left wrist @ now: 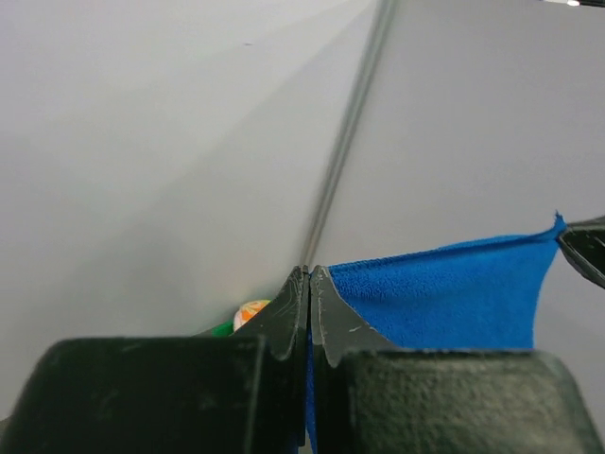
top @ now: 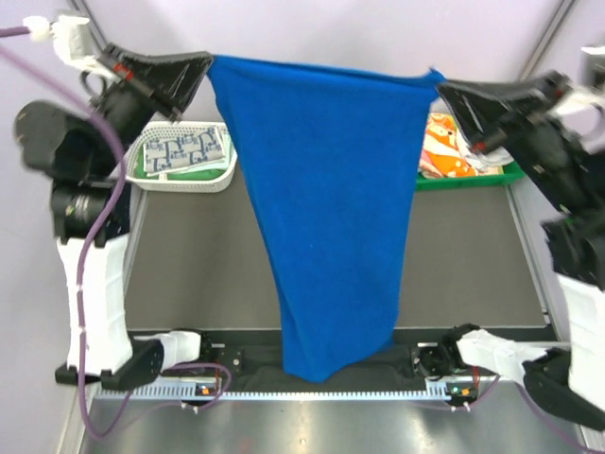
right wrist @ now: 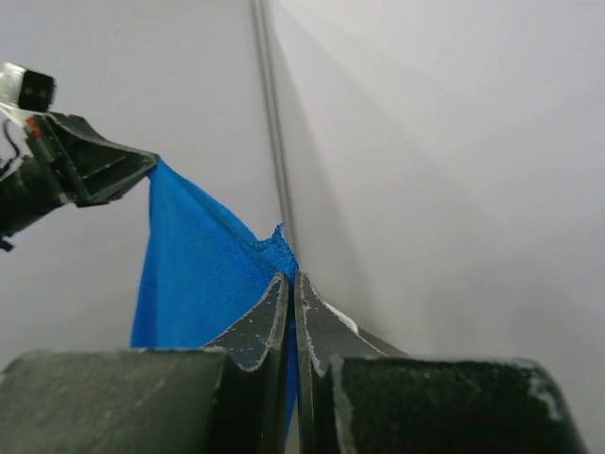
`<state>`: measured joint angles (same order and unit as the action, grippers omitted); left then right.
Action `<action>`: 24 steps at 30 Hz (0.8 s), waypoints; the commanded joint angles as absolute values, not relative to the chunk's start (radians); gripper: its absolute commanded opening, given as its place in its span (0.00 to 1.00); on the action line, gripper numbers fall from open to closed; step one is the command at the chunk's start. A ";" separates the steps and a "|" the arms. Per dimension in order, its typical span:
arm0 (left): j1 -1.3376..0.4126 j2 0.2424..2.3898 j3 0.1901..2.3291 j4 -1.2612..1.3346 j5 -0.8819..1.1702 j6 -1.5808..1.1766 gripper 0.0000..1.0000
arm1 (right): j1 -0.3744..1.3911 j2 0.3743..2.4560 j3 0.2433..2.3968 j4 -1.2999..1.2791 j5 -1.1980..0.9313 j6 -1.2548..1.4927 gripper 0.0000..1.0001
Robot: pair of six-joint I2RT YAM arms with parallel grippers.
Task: Fold and stack the towels
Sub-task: Flatten out the crumpled towel
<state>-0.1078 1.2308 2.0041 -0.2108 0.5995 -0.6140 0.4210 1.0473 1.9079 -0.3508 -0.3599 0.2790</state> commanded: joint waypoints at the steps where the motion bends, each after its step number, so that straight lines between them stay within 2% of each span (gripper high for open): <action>1: -0.075 1.344 1.964 -0.143 0.391 -0.560 0.00 | 0.396 1.141 1.882 -0.252 -0.203 0.201 0.00; 9: -0.083 1.655 1.833 0.027 0.350 -0.581 0.00 | 0.307 1.544 1.847 -0.082 -0.221 0.218 0.00; 13: -0.101 1.839 1.790 0.089 0.299 -0.565 0.00 | 0.256 1.811 1.893 -0.017 -0.256 0.271 0.00; 19: -0.132 2.098 1.887 0.085 0.192 -0.509 0.00 | 0.232 2.078 2.025 -0.006 -0.287 0.340 0.00; 24: -0.132 2.226 2.017 0.057 0.152 -0.494 0.00 | 0.219 2.163 2.068 -0.008 -0.276 0.380 0.00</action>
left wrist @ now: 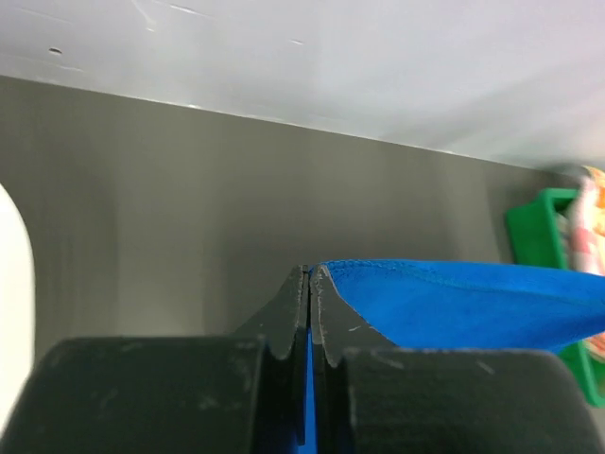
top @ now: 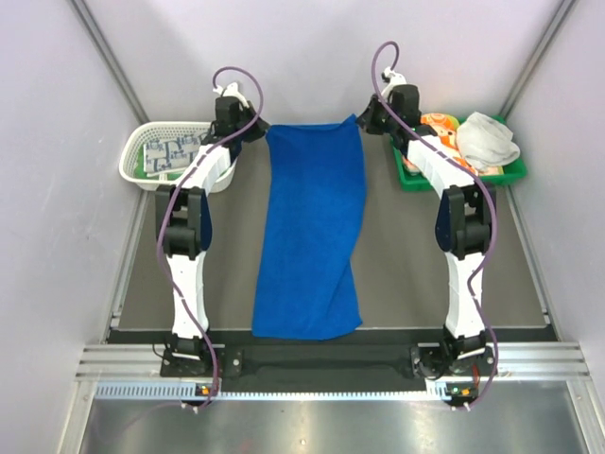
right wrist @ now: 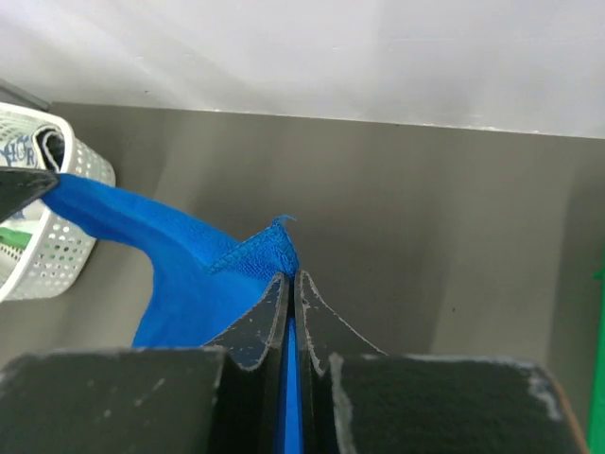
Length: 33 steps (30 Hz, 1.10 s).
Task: Fold and stack the towels
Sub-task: Flatten out the crumpled towel
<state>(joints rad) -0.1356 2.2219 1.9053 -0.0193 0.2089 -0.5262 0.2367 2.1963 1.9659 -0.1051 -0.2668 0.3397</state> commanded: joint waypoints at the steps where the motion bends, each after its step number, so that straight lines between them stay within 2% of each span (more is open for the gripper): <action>1: -0.132 2.243 2.028 0.054 0.144 -0.492 0.00 | 0.212 2.169 2.060 -0.008 -0.276 0.383 0.00; 13: -0.137 2.200 2.036 0.051 0.008 -0.434 0.00 | 0.196 2.158 2.003 0.120 -0.278 0.429 0.00; 24: -0.176 2.129 2.019 0.110 -0.230 -0.328 0.00 | 0.190 2.212 2.072 0.221 -0.304 0.511 0.00; 33: -0.176 2.132 2.060 0.103 -0.298 -0.308 0.00 | 0.187 2.262 2.088 0.248 -0.308 0.526 0.00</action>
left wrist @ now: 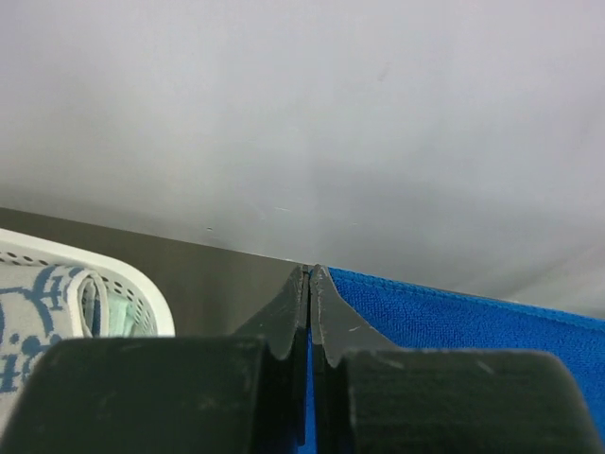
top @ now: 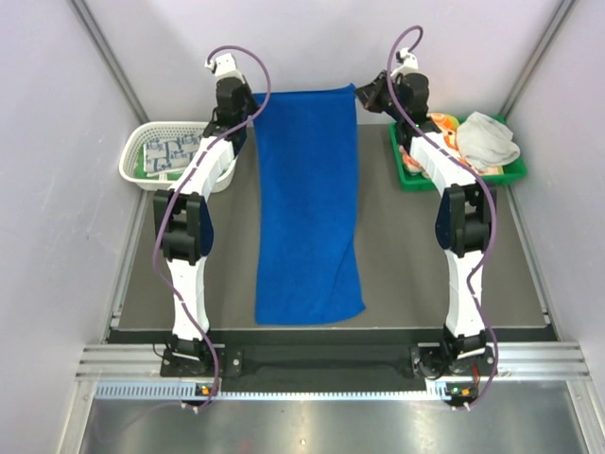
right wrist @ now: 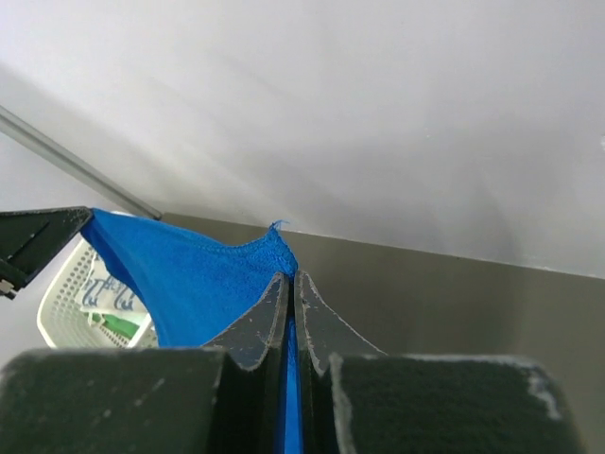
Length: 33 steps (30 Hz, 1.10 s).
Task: Fold and stack the towels
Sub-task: Flatten out the crumpled towel
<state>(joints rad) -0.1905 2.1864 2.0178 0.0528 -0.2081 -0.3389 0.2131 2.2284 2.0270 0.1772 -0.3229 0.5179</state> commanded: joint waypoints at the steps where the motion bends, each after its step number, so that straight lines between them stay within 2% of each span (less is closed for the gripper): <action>1: -0.176 2.134 2.063 0.103 -0.307 -0.308 0.00 | 0.187 2.270 2.097 0.255 -0.311 0.532 0.01; 7: -0.173 2.123 2.057 0.127 -0.359 -0.298 0.00 | 0.186 2.319 2.126 0.293 -0.337 0.571 0.00; 15: -0.175 2.198 2.201 0.057 -0.325 -0.288 0.00 | 0.183 2.378 2.189 0.302 -0.341 0.609 0.00; 33: -0.164 2.244 2.229 0.028 -0.371 -0.279 0.00 | 0.163 2.433 2.356 0.230 -0.339 0.609 0.00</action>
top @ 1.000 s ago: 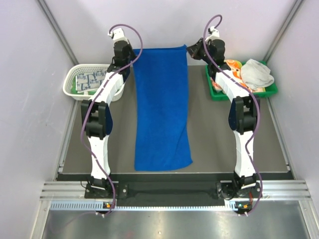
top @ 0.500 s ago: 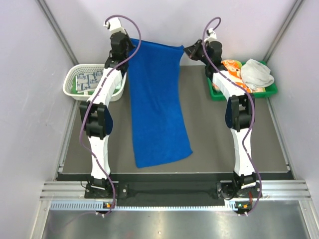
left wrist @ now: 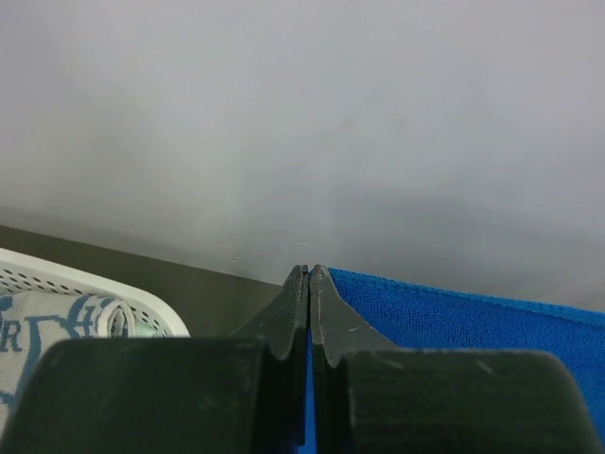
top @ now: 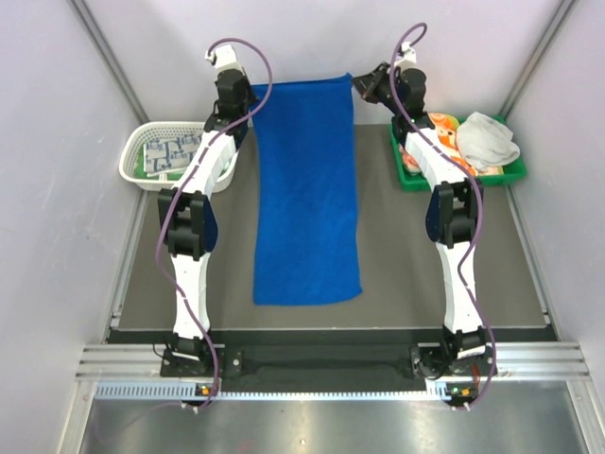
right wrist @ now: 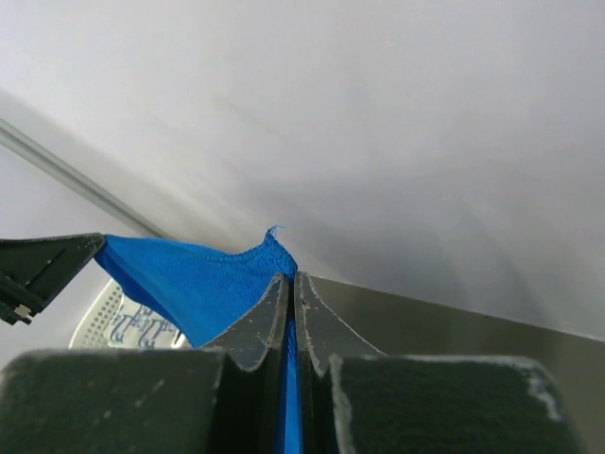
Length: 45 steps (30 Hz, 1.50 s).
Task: Fold and stack the towels
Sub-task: Flatten out the crumpled towel, then fold the towel
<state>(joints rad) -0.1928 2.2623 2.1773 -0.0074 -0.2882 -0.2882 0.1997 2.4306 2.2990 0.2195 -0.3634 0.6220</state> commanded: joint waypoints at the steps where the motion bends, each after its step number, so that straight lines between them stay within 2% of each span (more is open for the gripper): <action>1: -0.161 2.243 2.226 0.031 -0.374 -0.284 0.00 | 0.164 2.431 2.356 0.230 -0.350 0.609 0.00; 11: -0.163 2.246 2.212 0.075 -0.377 -0.270 0.00 | 0.161 2.445 2.336 0.247 -0.400 0.624 0.00; 17: -0.166 2.232 2.152 0.078 -0.308 -0.298 0.00 | 0.156 2.378 2.212 0.279 -0.411 0.624 0.00; 26: -0.201 2.132 1.918 0.130 -0.290 -0.334 0.00 | 0.152 2.208 1.876 0.337 -0.420 0.618 0.00; 45: -0.258 1.810 1.370 0.247 -0.345 -0.403 0.00 | 0.160 1.882 1.461 0.324 -0.436 0.581 0.00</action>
